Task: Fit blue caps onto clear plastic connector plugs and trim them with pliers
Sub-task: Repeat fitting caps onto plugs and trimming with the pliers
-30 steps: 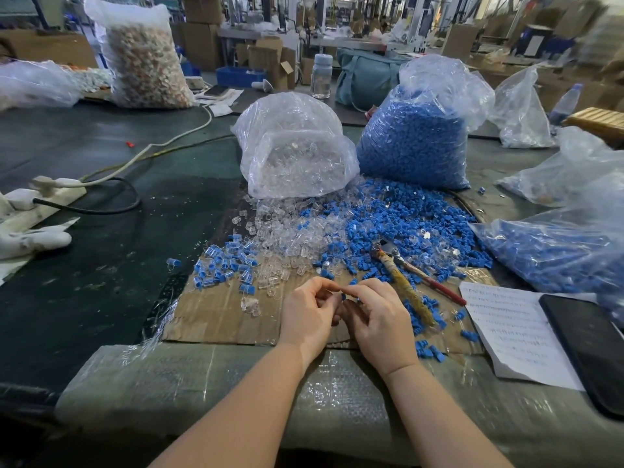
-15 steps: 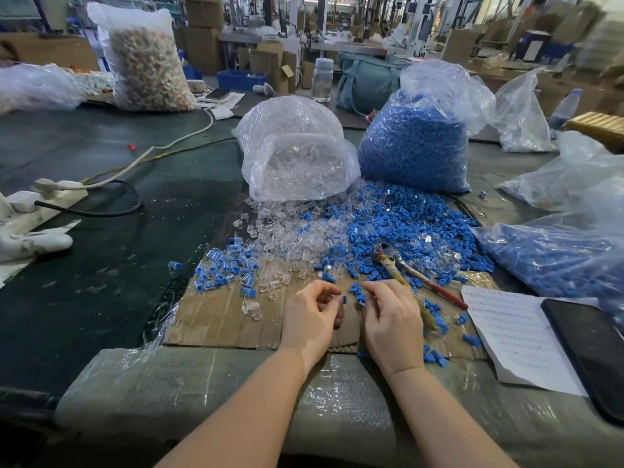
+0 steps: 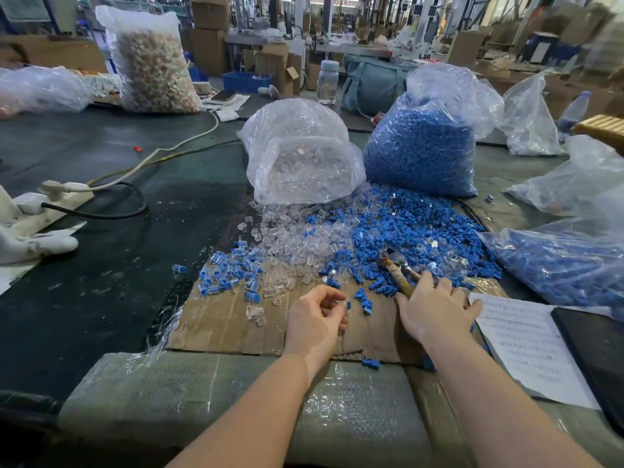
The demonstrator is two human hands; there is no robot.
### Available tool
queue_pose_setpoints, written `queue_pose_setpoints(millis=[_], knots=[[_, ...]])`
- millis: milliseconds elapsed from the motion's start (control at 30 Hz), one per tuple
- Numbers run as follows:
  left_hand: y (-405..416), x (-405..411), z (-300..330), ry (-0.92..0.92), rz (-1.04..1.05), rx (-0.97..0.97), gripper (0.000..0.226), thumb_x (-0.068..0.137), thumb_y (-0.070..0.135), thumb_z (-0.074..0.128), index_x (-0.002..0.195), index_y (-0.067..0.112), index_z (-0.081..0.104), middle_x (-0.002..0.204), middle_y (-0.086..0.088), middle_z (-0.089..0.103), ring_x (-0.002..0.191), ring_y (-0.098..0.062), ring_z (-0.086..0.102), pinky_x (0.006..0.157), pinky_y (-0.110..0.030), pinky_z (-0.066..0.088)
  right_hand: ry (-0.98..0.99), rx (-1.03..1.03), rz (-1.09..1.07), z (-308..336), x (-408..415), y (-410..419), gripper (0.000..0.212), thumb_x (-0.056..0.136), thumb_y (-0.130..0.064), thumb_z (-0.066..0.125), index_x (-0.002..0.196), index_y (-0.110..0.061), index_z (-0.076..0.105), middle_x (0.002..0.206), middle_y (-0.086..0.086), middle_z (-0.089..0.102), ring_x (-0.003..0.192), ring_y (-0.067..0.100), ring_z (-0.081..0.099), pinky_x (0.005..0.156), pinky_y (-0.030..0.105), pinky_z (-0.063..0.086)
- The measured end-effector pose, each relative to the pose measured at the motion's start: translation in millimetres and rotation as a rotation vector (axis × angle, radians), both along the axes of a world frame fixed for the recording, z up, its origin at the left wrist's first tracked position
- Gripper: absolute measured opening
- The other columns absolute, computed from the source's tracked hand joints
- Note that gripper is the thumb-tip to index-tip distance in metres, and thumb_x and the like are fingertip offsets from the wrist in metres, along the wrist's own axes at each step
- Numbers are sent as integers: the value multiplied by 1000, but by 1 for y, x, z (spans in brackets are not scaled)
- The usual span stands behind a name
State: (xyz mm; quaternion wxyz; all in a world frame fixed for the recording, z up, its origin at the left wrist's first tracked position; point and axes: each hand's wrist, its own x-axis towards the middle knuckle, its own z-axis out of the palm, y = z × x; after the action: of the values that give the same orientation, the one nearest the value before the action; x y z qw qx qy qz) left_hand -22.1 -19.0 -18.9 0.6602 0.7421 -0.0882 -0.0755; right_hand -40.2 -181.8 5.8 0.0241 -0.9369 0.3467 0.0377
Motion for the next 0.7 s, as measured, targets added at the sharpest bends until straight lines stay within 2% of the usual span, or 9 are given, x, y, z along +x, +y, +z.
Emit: queue_pose_setpoints(millis=[100, 300, 367, 433, 500, 567, 700], knots=[[0, 0, 1, 9, 5, 3, 15, 88, 2, 59, 85, 17, 62, 75, -8, 66, 61, -8, 61, 62, -22, 56, -40, -4, 46, 7, 2, -2, 55, 90, -50, 47, 129, -10, 41, 138, 15, 36, 128, 33, 32, 104, 47, 30], [-1, 3, 5, 72, 36, -24, 13, 89, 2, 57, 86, 14, 62, 73, -7, 64, 57, -7, 60, 60, -19, 55, -5, 189, 40, 18, 10, -8, 50, 90, -41, 50, 117, 1, 47, 123, 19, 48, 116, 35, 42, 89, 41, 39], [-1, 5, 7, 121, 54, -58, 13, 89, 2, 57, 85, 14, 62, 74, -8, 64, 57, -9, 60, 59, -20, 55, -74, 268, 50, 22, 8, -8, 40, 91, -35, 51, 109, 0, 43, 101, 16, 56, 94, 31, 55, 67, 32, 42], [-2, 8, 10, 197, 73, -117, 12, 90, 3, 56, 86, 13, 61, 73, -8, 63, 56, -10, 60, 56, -20, 54, -152, 307, 84, 30, 4, -6, 25, 92, -30, 50, 94, -7, 41, 74, 7, 53, 64, 22, 52, 49, 29, 32], [-3, 11, 14, 268, 84, -176, 8, 91, 5, 56, 89, 12, 61, 70, -7, 62, 52, -11, 58, 51, -22, 52, -200, 298, 154, 41, 0, -1, 23, 91, -29, 50, 82, -12, 38, 69, 3, 48, 57, 18, 45, 47, 30, 28], [-5, 15, 18, 322, 88, -235, 5, 90, 7, 57, 91, 11, 60, 69, -8, 62, 50, -13, 57, 47, -27, 49, -216, 335, 245, 49, -4, 6, 19, 90, -29, 49, 83, -12, 44, 72, 2, 49, 61, 18, 46, 51, 30, 31], [-10, 27, 23, 386, 133, -330, 6, 89, 8, 60, 88, 15, 60, 65, -4, 66, 50, -10, 60, 43, -26, 44, -180, 747, 274, 57, -11, 22, 14, 86, -19, 51, 76, -9, 50, 69, 9, 53, 62, 21, 47, 60, 32, 36]])
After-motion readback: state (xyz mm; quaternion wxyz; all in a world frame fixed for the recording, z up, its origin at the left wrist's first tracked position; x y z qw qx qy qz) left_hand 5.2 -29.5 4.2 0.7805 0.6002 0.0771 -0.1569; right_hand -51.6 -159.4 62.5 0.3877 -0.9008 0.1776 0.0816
